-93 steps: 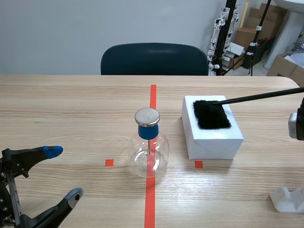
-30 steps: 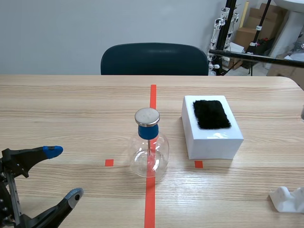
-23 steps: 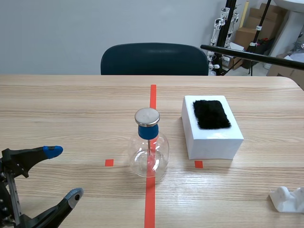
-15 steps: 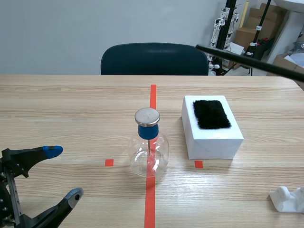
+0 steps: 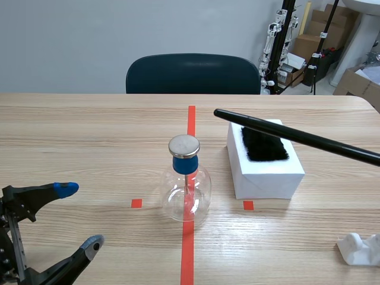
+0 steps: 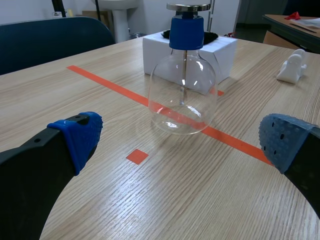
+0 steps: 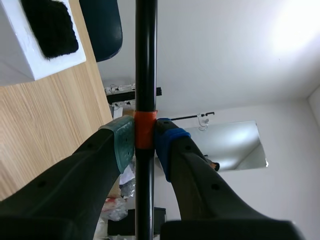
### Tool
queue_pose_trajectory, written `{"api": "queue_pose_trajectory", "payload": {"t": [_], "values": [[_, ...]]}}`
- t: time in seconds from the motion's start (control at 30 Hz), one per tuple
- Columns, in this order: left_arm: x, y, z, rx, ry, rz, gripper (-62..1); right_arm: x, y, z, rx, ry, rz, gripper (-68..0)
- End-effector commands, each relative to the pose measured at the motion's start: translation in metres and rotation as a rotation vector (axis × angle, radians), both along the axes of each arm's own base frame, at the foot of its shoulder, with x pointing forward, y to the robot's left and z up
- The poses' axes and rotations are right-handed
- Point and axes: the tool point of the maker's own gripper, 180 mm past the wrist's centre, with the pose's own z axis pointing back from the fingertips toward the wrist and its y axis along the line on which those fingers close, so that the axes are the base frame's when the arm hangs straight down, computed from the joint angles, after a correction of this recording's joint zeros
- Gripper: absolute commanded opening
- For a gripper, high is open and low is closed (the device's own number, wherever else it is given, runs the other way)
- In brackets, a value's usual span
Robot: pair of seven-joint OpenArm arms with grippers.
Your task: Do the electroscope experiment. rub the rod on the fur
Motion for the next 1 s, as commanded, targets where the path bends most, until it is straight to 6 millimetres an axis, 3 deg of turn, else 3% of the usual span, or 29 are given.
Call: {"api": "queue_pose_trajectory", "payload": {"t": [0.0, 0.97], "values": [[0.0024, -0.0019, 0.0091, -0.030, -0.028, 0.001, 1.4, 0.0014, 0.0013, 0.0098, 0.008, -0.035, 0.011, -67.7], [0.0024, -0.0019, 0.0091, -0.030, -0.028, 0.001, 1.4, 0.0002, 0.0058, 0.0081, 0.025, -0.021, 0.035, -67.7]]}}
